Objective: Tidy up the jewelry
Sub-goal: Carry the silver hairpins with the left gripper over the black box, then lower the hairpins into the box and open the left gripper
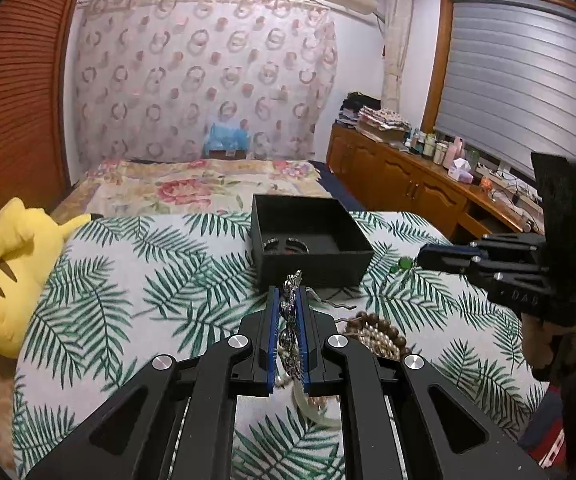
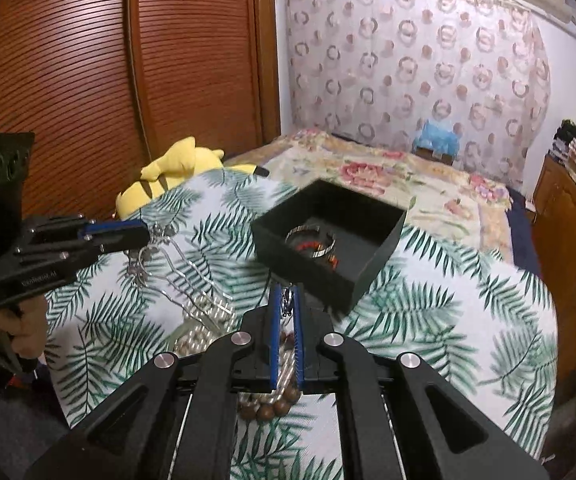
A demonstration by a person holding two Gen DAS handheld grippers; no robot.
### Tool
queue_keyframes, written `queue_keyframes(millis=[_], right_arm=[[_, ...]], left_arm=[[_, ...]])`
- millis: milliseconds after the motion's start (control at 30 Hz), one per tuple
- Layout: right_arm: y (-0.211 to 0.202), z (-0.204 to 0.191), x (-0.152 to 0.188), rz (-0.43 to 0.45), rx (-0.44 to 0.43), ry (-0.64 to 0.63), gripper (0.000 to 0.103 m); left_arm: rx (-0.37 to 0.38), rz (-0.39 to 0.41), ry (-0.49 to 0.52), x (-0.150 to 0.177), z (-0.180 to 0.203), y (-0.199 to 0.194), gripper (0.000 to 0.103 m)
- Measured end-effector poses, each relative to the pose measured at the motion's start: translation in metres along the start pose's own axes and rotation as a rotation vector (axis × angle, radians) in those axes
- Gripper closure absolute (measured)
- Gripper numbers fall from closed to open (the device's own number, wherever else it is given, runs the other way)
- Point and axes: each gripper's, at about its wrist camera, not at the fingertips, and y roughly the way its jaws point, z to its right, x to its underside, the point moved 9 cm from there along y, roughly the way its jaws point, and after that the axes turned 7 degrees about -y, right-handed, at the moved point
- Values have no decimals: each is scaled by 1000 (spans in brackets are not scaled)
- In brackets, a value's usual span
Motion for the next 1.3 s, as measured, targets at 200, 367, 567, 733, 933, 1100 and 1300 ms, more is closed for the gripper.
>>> queue_keyframes(millis=[200,367,567,733,933,1100,1300], right_arm=[[10,18,-35,20,27,-9,96],[26,32,-57,18,57,-17,96],[57,49,-63,-19,75,3,95],[70,61,-54,-41,87,43,80],[65,70,-34,-54,91,64,80],[58,76,-16,-61,96,81,80],[53,77,0,-66,95,95,80]], left_arm=[[-16,20,11,-19,-2,8,96],[-26,31,17,-34,-2,15,96],[-41,29,20,-48,-5,27,96],[-55,21,29,-57,-4,41,96],[-65,18,34,-72,0,58,96],[-86,13,49,-79,6,77,96],[-101,-16,68,-80,17,102,96]])
